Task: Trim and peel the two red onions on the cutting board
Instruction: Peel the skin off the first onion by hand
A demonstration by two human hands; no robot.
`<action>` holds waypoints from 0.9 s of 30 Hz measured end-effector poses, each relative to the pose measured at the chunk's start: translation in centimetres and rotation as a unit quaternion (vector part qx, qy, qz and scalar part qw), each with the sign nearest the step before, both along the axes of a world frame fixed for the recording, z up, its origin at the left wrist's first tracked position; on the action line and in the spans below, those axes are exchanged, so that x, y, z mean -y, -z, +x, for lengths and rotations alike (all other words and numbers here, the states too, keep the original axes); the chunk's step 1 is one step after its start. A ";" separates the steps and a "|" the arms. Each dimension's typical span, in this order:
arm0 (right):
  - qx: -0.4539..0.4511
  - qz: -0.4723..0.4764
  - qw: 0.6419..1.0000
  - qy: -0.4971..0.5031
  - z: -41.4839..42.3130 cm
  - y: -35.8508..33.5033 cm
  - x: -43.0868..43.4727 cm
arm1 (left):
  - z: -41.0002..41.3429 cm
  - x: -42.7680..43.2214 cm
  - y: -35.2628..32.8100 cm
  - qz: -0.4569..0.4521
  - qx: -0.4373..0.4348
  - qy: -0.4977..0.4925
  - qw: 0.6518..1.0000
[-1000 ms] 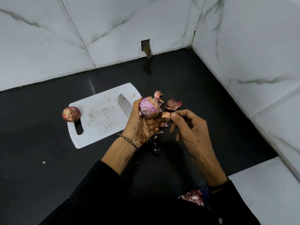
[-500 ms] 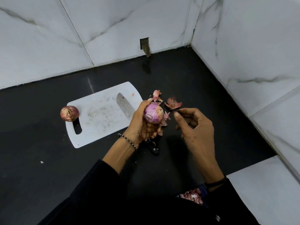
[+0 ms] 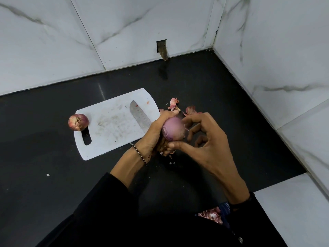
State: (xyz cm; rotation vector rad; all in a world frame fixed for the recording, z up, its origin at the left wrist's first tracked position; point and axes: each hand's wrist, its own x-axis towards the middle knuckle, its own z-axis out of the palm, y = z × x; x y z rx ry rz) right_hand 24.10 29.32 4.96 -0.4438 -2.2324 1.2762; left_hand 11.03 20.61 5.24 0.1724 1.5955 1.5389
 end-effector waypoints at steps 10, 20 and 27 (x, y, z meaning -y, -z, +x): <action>0.002 0.040 0.999 -0.011 0.2 -0.1 -0.3 | 1.0 -0.5 -1.8 -0.036 -0.077 0.039 0.996; 0.004 0.054 0.998 0.033 0.4 0.6 0.4 | 1.0 -0.8 -3.0 -0.084 -0.055 0.061 0.993; -0.001 0.005 1.000 0.030 0.5 0.0 0.1 | 0.7 -1.1 -2.6 -0.106 -0.056 0.082 0.989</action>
